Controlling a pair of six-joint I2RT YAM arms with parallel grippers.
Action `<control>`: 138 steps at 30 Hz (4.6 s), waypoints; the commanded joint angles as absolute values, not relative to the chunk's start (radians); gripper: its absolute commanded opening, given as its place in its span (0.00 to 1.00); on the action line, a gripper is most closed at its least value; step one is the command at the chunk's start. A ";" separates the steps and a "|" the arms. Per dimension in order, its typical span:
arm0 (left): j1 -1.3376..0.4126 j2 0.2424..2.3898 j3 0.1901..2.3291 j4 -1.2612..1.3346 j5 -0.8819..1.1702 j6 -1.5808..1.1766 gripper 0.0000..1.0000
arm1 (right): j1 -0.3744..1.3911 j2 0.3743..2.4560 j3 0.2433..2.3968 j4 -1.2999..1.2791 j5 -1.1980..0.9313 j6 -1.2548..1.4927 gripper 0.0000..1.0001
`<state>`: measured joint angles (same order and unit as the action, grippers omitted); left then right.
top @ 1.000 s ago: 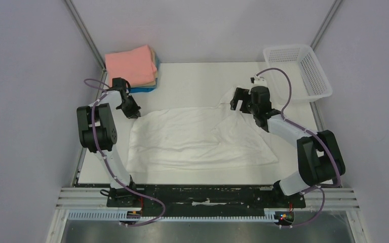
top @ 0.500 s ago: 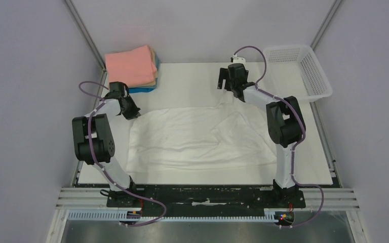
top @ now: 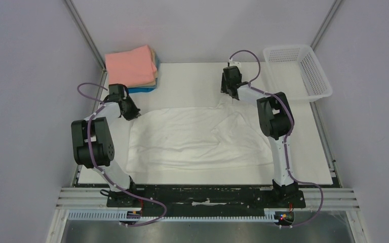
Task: Fold and stack the t-shirts
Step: Grab the side of the flattened tshirt furthest away from the robot with both arms, then fold the other side of the tshirt into a rectangle, then rotate the tshirt 90 degrees
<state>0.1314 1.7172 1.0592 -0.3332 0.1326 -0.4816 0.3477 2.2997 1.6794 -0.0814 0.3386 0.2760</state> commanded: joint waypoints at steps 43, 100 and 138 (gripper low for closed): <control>0.121 1.046 0.546 -0.107 0.035 -0.643 0.02 | 0.421 0.895 0.539 -0.183 0.225 0.444 0.00; -0.201 1.144 0.429 -0.241 0.023 -0.936 0.85 | 0.367 1.375 0.402 0.217 0.253 0.694 0.98; -1.203 1.109 0.476 -0.069 -0.304 -1.342 0.86 | 0.248 2.630 2.041 0.254 -0.072 0.657 0.98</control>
